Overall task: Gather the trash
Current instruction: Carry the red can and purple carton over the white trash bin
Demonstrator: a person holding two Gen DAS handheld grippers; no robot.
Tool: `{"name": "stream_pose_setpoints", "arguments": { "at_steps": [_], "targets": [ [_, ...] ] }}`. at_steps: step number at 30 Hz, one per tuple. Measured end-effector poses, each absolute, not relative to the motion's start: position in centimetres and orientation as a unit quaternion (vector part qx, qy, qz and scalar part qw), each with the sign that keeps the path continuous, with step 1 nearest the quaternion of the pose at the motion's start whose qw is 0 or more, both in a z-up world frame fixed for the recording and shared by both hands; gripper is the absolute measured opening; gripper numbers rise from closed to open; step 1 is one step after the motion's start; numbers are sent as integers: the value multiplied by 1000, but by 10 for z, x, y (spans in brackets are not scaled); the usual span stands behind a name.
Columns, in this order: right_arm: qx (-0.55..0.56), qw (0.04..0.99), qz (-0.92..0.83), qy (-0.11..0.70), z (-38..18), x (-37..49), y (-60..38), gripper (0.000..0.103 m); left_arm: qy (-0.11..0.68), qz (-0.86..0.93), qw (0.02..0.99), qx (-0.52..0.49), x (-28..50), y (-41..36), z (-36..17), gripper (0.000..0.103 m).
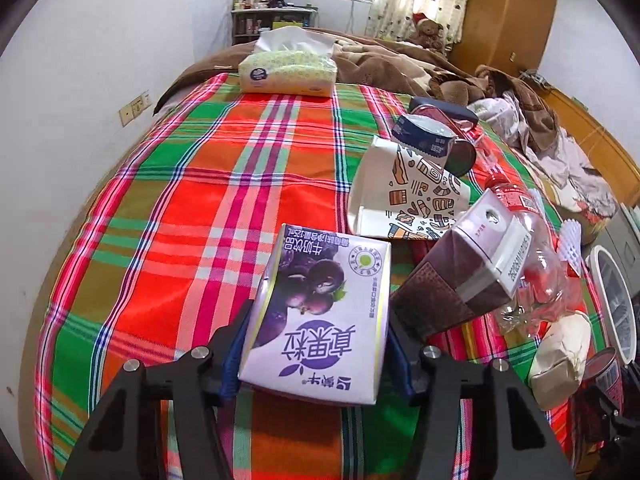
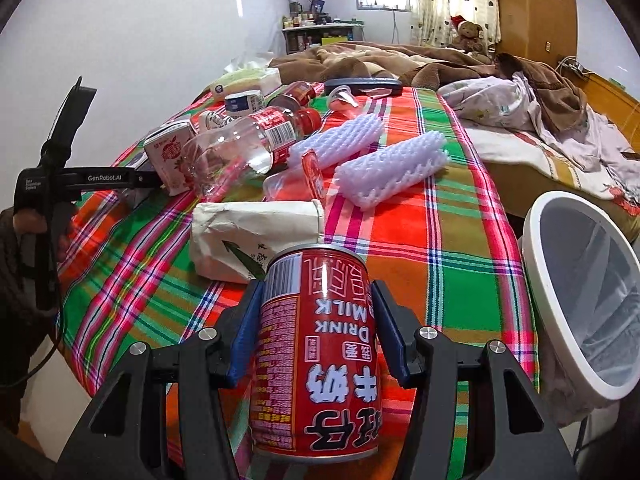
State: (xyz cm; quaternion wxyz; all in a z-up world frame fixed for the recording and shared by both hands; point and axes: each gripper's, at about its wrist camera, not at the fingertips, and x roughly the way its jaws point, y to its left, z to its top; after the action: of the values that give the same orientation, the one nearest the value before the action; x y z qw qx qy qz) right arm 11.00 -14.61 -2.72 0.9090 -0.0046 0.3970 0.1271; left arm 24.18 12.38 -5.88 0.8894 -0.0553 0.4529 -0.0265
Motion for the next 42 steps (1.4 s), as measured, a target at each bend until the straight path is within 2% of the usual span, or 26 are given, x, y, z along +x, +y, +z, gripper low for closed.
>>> {"name": "stream_pose_setpoints", "arguments": {
  "at_steps": [10,21,42],
  "targets": [
    [4,917,126,379,-20,114,-157,54,429,-14,901,-68,210,125,-39,58],
    [26,928,110,355,-2,119,-179,54,394,-29,917,-47,178,97,7,58],
    [81,939,-28,334,23,115,-293,54,379,-224,898,7,189,-114,37,58]
  ]
}}
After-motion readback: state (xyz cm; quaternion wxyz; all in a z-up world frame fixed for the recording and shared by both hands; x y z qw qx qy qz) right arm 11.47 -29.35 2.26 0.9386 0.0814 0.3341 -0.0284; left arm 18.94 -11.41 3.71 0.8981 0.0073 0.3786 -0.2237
